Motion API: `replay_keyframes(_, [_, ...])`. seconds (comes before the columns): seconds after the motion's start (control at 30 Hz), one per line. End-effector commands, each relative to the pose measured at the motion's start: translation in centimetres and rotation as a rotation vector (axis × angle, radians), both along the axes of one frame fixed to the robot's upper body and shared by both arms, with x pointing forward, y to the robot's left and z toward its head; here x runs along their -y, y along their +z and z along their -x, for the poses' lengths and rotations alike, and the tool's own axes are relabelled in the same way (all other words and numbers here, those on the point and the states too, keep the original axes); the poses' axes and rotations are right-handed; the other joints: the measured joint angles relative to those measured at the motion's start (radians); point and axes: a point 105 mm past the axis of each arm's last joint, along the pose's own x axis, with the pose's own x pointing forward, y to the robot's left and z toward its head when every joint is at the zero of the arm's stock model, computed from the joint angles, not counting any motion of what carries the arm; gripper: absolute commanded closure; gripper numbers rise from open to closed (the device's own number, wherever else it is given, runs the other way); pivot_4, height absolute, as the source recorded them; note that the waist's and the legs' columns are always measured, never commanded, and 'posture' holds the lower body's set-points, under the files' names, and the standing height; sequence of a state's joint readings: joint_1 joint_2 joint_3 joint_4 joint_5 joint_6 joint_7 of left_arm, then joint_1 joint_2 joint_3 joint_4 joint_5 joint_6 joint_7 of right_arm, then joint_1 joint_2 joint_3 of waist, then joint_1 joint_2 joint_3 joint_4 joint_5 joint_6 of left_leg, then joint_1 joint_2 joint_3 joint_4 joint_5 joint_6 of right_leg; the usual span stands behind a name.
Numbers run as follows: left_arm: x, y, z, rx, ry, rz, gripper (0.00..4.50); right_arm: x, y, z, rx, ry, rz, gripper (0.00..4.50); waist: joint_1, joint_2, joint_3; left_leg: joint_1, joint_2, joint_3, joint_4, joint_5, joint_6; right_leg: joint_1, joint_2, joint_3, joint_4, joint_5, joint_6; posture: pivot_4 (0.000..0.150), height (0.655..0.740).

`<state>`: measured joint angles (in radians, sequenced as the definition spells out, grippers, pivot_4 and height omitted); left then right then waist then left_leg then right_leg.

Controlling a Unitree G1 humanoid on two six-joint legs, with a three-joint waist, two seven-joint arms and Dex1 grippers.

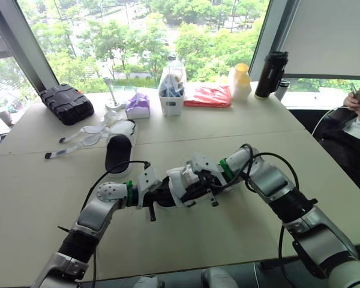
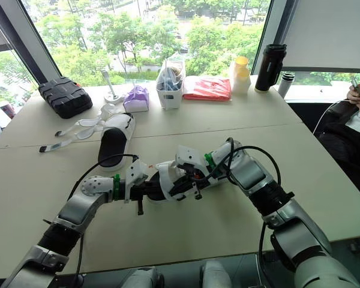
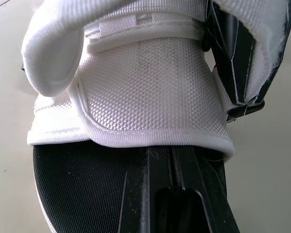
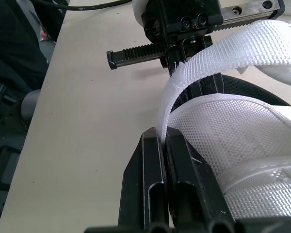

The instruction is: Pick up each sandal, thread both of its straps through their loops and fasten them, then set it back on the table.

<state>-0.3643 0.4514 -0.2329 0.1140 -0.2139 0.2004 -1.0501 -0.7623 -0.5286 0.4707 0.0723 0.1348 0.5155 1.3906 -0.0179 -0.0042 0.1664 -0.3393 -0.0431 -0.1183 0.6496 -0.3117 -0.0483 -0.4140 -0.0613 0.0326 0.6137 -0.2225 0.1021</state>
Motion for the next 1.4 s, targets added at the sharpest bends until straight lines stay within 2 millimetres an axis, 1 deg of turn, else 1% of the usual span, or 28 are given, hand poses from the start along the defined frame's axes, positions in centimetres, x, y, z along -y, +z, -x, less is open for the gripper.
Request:
replay_keyframes(0.03, [-0.7,-1.8,0.2,-0.048,0.038,-0.05,4.5,0.7,-0.2,0.2,0.019,-0.015,0.034,3.11,0.0,0.0,0.0,0.0,0.0,0.0,0.0,0.0,0.0,0.0,0.0,0.0,0.0,0.0,0.0,0.15,0.74])
replay_keyframes(0.1, [-0.6,-1.8,0.3,-0.048,0.035,-0.048,4.5,1.1,1.1,0.0,0.037,-0.038,0.012,2.06,0.001,0.0,0.0,0.0,0.0,0.0,0.0,0.0,0.0,0.0,0.0,0.0,0.0,0.0,0.0,0.15,0.74])
replay_keyframes(0.17, [-0.5,-1.9,0.4,-0.049,0.035,-0.046,4.5,1.5,2.5,0.2,0.031,-0.054,-0.012,1.25,0.001,0.0,0.001,0.0,0.001,0.0,0.0,0.0,0.0,0.0,-0.001,0.0,0.0,0.0,0.0,0.15,0.74])
replay_keyframes(0.23, [-0.5,-1.9,0.5,-0.049,0.034,-0.045,4.5,1.9,3.2,0.5,0.027,-0.061,-0.018,0.29,0.001,0.0,0.001,-0.001,0.001,0.0,0.0,0.0,0.0,0.0,0.0,0.0,0.0,0.0,0.0,0.15,0.74])
replay_keyframes(0.27, [-0.5,-1.9,0.5,-0.051,0.033,-0.045,4.5,2.4,3.9,0.9,0.017,-0.071,-0.028,0.08,0.0,0.0,0.001,-0.001,0.001,0.0,0.0,0.0,0.0,0.0,0.0,0.0,0.0,0.0,0.0,0.15,0.74])
replay_keyframes(0.3, [-0.5,-2.0,0.5,-0.052,0.033,-0.046,4.5,3.2,4.6,1.5,-0.014,-0.082,-0.038,0.08,0.001,0.0,0.002,-0.001,0.001,0.0,0.0,0.0,0.0,0.0,0.0,0.0,0.0,0.0,0.0,0.15,0.74])
replay_keyframes(0.37, [-0.5,-2.0,0.6,-0.053,0.033,-0.047,4.5,4.1,5.4,2.7,-0.084,-0.098,-0.057,0.08,0.004,0.0,0.003,-0.002,0.001,0.0,0.0,0.0,0.0,-0.001,-0.001,0.0,-0.001,0.0,0.0,0.15,0.74])
replay_keyframes(0.47, [-0.7,-1.9,0.4,-0.051,0.043,-0.043,4.5,4.7,5.5,3.8,-0.176,-0.133,-0.08,0.08,0.005,-0.001,0.003,-0.002,0.001,0.0,-0.002,0.0,0.0,-0.002,-0.001,0.0,-0.002,0.0,0.0,0.15,0.74])
replay_keyframes(0.53, [-0.8,-1.9,0.3,-0.051,0.045,-0.045,4.5,4.9,5.0,4.0,-0.241,-0.181,-0.102,0.08,0.006,-0.001,0.004,-0.002,0.001,0.0,-0.002,0.0,0.0,-0.002,-0.001,0.0,-0.002,-0.001,0.001,0.15,0.74])
replay_keyframes(0.67, [-0.8,-1.9,0.2,-0.05,0.044,-0.046,4.5,5.1,2.7,3.9,-0.248,-0.239,-0.117,0.08,0.005,-0.002,0.004,-0.003,0.001,0.0,-0.001,0.0,0.0,-0.002,-0.001,0.0,-0.002,-0.001,0.001,0.15,0.74])
replay_keyframes(0.73, [-0.8,-1.9,0.2,-0.051,0.042,-0.046,4.5,4.7,1.3,3.7,-0.238,-0.272,-0.126,0.08,0.005,-0.002,0.005,-0.003,0.001,0.001,-0.001,0.0,0.0,-0.002,-0.001,0.0,-0.002,-0.001,0.002,0.15,0.74])
replay_keyframes(0.8, [-0.8,-1.9,0.3,-0.053,0.038,-0.048,4.5,3.7,0.0,2.6,-0.172,-0.345,-0.175,0.08,0.004,-0.003,0.005,-0.003,0.001,0.0,-0.002,0.0,0.0,-0.002,-0.001,0.0,-0.002,-0.001,0.002,0.15,0.74])
replay_keyframes(0.87, [-0.8,-1.9,0.3,-0.053,0.038,-0.048,4.5,3.1,-0.6,2.8,-0.179,-0.363,-0.189,0.08,0.004,-0.002,0.005,-0.003,0.001,0.0,-0.002,0.0,0.0,-0.002,-0.001,0.0,-0.002,-0.001,0.002,0.15,0.74])
replay_keyframes(1.0, [-0.8,-1.9,0.3,-0.053,0.036,-0.049,4.5,2.6,-0.4,2.9,-0.177,-0.38,-0.236,0.08,0.001,-0.003,0.005,-0.002,0.001,0.0,-0.001,0.0,0.0,-0.001,0.0,0.0,-0.002,-0.001,0.002,0.15,0.74])
replay_keyframes(1.13, [-0.8,-2.0,0.3,-0.055,0.035,-0.051,4.5,2.0,-0.3,3.5,-0.211,-0.367,-0.254,0.08,0.0,-0.003,0.005,-0.001,0.002,0.0,-0.001,0.0,0.0,-0.001,0.001,0.0,-0.001,-0.001,0.001,0.15,0.74])
replay_keyframes(1.27, [-0.7,-1.9,0.3,-0.054,0.033,-0.051,4.5,1.6,-0.7,4.6,-0.256,-0.32,-0.227,0.08,0.0,-0.003,0.005,-0.001,0.003,0.0,-0.001,0.0,0.0,-0.001,0.001,0.0,-0.001,-0.002,0.001,0.15,0.74])
replay_keyframes(1.33, [-0.7,-1.9,0.3,-0.054,0.032,-0.051,4.5,1.8,-1.0,5.3,-0.291,-0.285,-0.189,0.08,0.001,-0.003,0.005,-0.001,0.003,0.0,-0.001,0.0,0.0,-0.001,0.001,0.0,-0.001,-0.002,0.001,0.15,0.74])
replay_keyframes(1.4, [-0.6,-1.9,0.3,-0.055,0.03,-0.051,4.5,2.0,-1.2,5.4,-0.306,-0.269,-0.168,0.08,0.002,-0.003,0.006,-0.001,0.003,0.0,-0.002,0.0,0.0,-0.001,0.001,0.0,-0.001,-0.001,0.001,0.15,0.74])
